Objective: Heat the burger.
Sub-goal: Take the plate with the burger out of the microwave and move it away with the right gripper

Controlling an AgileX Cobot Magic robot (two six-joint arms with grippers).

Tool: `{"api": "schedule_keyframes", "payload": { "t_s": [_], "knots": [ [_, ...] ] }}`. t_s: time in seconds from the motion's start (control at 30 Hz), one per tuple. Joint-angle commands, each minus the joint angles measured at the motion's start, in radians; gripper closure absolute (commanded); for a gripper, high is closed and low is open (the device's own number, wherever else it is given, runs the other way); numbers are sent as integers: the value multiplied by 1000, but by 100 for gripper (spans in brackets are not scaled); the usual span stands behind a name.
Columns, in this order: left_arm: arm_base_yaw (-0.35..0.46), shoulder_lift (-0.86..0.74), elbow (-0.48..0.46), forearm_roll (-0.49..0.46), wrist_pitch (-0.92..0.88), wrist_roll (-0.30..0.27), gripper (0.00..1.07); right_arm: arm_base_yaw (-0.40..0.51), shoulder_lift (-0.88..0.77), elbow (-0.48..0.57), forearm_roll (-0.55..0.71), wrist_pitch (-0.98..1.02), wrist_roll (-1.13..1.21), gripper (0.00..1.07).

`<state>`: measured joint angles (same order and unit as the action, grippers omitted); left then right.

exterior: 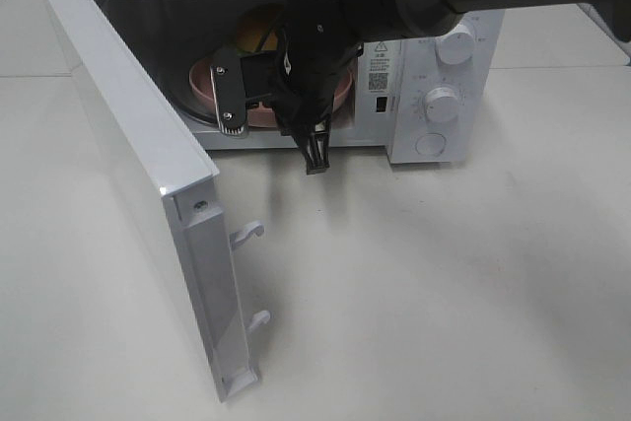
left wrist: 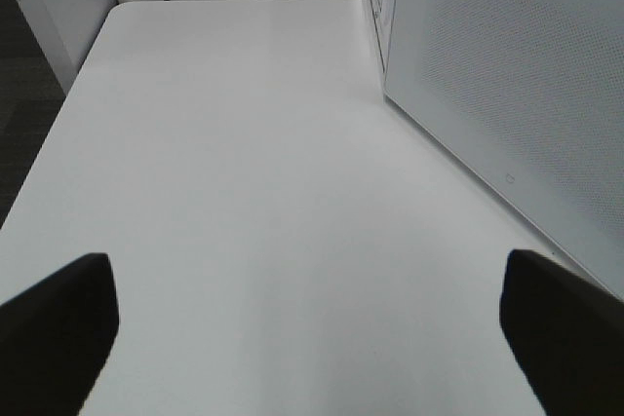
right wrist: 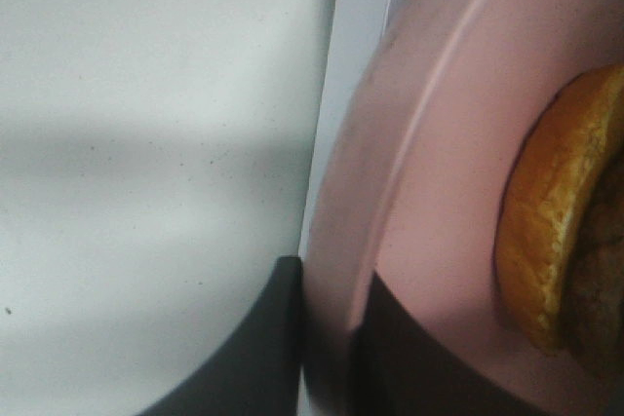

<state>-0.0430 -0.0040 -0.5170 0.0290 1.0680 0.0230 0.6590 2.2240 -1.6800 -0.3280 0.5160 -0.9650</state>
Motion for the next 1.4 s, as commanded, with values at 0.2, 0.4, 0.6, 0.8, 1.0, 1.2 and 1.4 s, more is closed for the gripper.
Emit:
{"api": "schedule_keyframes", "payload": {
  "t_s": [0.2,0.4,0.6,0.8,1.0,1.2,1.4],
  "knots": [
    [2,-18,1,0,-2,0,6,-5,-81,66,65,-40,-177,107],
    [2,-18,1,0,-2,0,6,-7,-122,109,71,-62,-200,107],
    [2,-18,1,0,-2,0,6,-7,-158,155,71,-116,-203,107],
    [2,-18,1,0,-2,0,6,-7,-208,232,72,-177,-223,107],
    [2,-18,1,0,-2,0,6,-7,-257,341,68,-288,-228,107],
    [2,-18,1,0,-2,0,6,-7,-288,425,25,-355,-232,107],
    [2,-18,1,0,-2,0,6,-7,-292,484,8,-394,-231,107]
  ]
}}
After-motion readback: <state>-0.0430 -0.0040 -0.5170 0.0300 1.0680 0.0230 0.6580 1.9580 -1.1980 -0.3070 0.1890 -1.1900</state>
